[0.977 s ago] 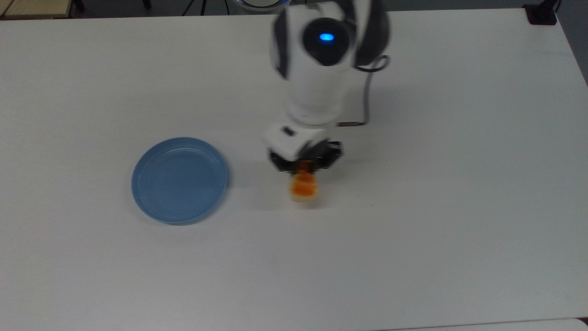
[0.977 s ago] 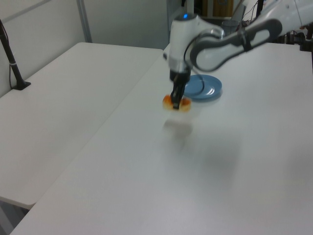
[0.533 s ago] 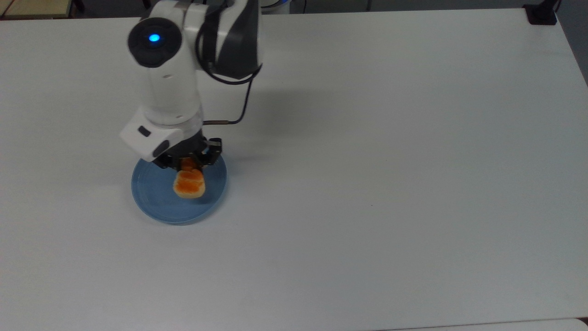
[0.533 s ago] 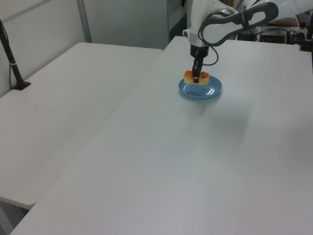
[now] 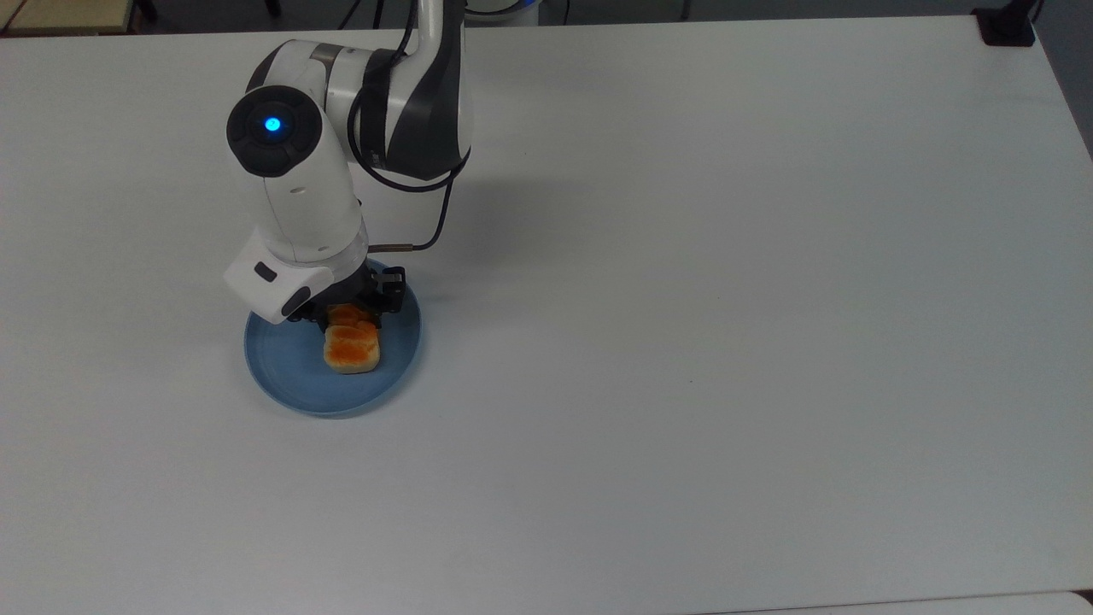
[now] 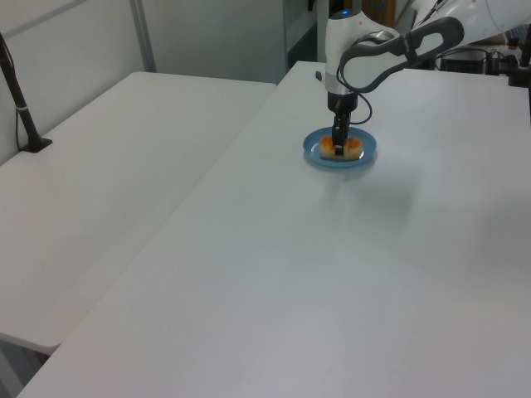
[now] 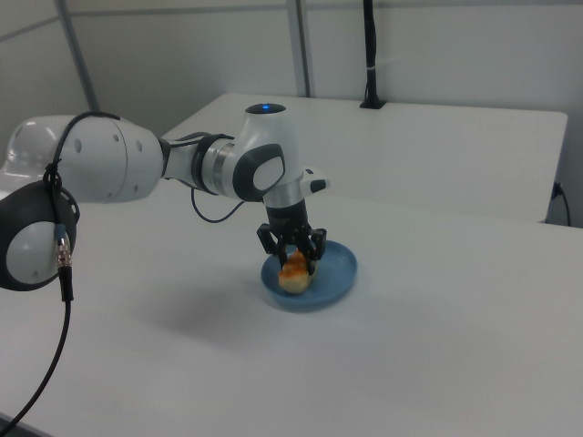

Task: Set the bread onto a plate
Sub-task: 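Open the gripper to release the roll and raise it away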

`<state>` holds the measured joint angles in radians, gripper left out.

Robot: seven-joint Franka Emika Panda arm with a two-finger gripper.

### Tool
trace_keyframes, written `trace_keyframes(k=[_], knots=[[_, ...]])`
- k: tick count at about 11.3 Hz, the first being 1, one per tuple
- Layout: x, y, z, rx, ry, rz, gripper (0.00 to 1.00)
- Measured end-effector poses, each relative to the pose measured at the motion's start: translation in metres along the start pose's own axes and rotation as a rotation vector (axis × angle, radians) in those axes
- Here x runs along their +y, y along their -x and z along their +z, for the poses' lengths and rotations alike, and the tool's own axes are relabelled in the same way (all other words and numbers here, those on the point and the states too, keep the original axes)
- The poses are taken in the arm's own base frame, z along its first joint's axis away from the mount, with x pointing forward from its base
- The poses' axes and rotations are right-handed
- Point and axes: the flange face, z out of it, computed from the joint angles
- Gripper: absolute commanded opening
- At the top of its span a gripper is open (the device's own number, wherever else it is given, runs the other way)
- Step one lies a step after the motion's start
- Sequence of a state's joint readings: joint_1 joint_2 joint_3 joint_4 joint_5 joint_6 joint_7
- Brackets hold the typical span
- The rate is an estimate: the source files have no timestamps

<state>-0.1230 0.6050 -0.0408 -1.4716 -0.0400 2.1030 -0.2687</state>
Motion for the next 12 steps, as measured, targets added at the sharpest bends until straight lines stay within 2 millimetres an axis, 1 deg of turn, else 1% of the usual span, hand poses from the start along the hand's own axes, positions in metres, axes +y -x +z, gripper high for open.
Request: trace_keyframes(k=[1,2,3,4,5,7,8,10,11,12], knots=[[0.001,-0.001,-0.003,0.005,0.002,0.001,1.00],[0.004,-0.002,-0.013,0.022,0.006,0.004,1.00],[0.005,-0.003,-0.033,0.050,0.014,0.006,1.00],[0.002,0.001,-0.058,0.046,0.009,0.002,1.00],[-0.008,0.006,-0.085,0.037,0.002,0.001,1.00],[-0.040,0.018,-0.149,0.039,-0.006,0.058,1.00],[-0.060,0.030,-0.184,0.029,-0.010,0.086,1.00],[-0.098,0.058,-0.244,0.016,-0.017,0.139,1.00],[-0.111,0.073,-0.267,0.013,-0.019,0.161,1.00],[-0.119,0.087,-0.286,0.015,-0.020,0.176,1.00]])
